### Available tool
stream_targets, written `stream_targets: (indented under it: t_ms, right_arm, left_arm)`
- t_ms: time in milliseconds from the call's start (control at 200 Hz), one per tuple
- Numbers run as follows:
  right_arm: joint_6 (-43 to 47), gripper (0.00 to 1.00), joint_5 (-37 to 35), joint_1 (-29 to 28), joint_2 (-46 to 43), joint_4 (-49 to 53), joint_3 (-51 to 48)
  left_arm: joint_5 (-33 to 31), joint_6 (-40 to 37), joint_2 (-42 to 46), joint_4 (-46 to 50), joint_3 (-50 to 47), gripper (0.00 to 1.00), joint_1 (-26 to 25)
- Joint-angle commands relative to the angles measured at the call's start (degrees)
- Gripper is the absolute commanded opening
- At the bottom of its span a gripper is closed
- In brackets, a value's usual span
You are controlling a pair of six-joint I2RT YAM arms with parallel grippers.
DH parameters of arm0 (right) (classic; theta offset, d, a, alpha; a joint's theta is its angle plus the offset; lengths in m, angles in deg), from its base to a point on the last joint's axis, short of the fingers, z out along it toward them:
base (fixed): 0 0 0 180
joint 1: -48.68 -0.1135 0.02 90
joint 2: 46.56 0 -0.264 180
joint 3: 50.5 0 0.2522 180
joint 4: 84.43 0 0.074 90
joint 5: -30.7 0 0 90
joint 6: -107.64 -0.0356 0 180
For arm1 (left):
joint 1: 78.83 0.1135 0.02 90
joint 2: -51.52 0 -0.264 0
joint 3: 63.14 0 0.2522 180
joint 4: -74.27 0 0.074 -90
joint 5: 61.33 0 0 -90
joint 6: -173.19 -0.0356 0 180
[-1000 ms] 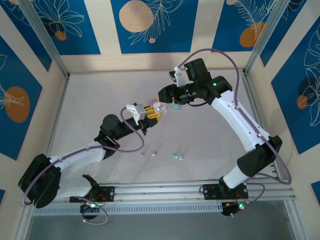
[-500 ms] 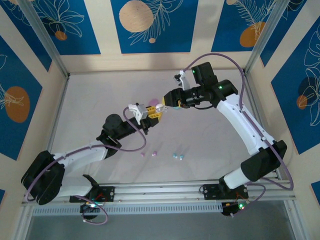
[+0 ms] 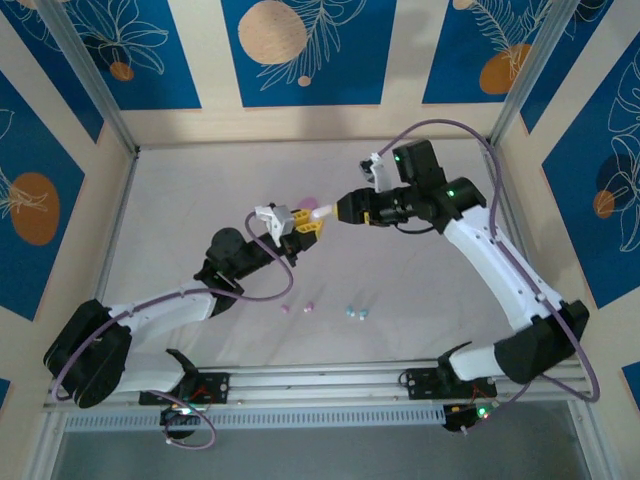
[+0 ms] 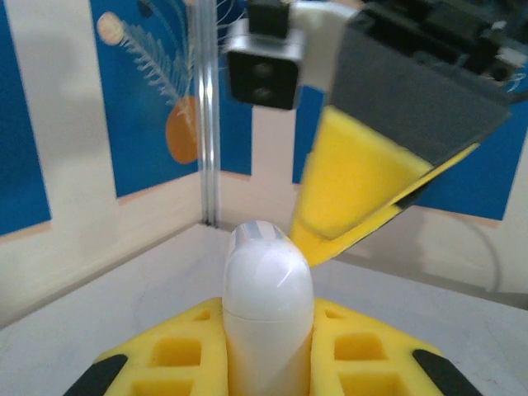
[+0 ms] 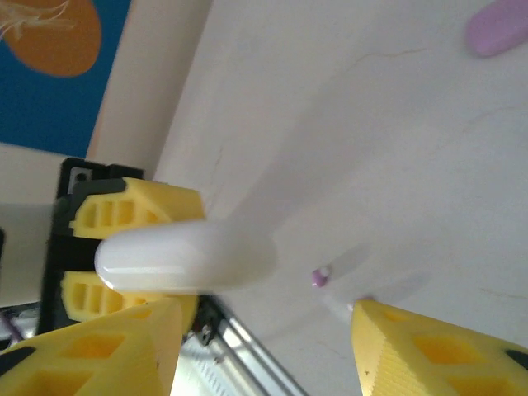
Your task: Insert wireless bluetooth earbuds into charging case
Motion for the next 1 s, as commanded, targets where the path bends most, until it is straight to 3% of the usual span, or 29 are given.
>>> stream_targets:
  t_ms: [0,145,280,385,595,815,995]
  right_arm:
    - [-4.8,0.60,-9.7,2.0,-6.9,-6.4,-6.1]
    - [-10.2,0.62,-12.9,7.2,-13.3,-9.9,-14.1]
    - [-14.4,0.62,-8.6,13.5,-15.9,-11.2,-19.2]
    - [-16.8,0.62,-4.7,15.8,-15.6,-12.4,-21.6]
    - [-18.5,0.62,-1.7,16.1,-13.1,-12.3,-22.3]
    - [-19.7,0.62,-0.1,15.7,-11.7,-12.1,-22.4]
    - [-21.2,0.62,-0.2,14.8,-11.2,-12.4,-23.3]
  left_arm:
    - [-6.3,4.2,0.7,8.1,2.3,0.00,-0.1]
    - [-11.1,9.9,1.0,17.2,2.7,0.00,0.8]
    - [-11.3,18.1,-1.1,30.0,5.7,0.00,4.5]
    - [-6.1,24.4,-4.5,35.4,7.4,0.00,8.9]
    - [7.9,35.6,-14.1,35.9,8.6,0.00,18.7]
    - [9.7,34.5,-21.8,41.4,12.8,0.00,22.8]
    - [5.7,30.1,-26.5,52.1,19.9,0.00,24.1]
